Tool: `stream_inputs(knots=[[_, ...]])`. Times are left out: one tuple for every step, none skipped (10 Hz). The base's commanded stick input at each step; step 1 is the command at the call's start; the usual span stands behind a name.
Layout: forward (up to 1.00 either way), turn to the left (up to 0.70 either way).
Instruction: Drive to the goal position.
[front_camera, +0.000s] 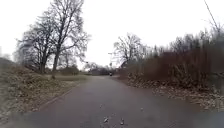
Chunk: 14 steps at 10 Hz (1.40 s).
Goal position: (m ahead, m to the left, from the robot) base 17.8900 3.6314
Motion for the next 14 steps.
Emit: stream_inputs(knots=[[1.0,0.0],[1.0,0.0],[1.0,0.0],[1.0,0.23],[1.0,0.35],[1.0,0.19],[1.0,0.05],[1.0,0.0],[1.0,0.0],[1.0,0.0],[1.0,0.0],[1.0,0.0],[1.0,0.0],[1.0,0.0]])
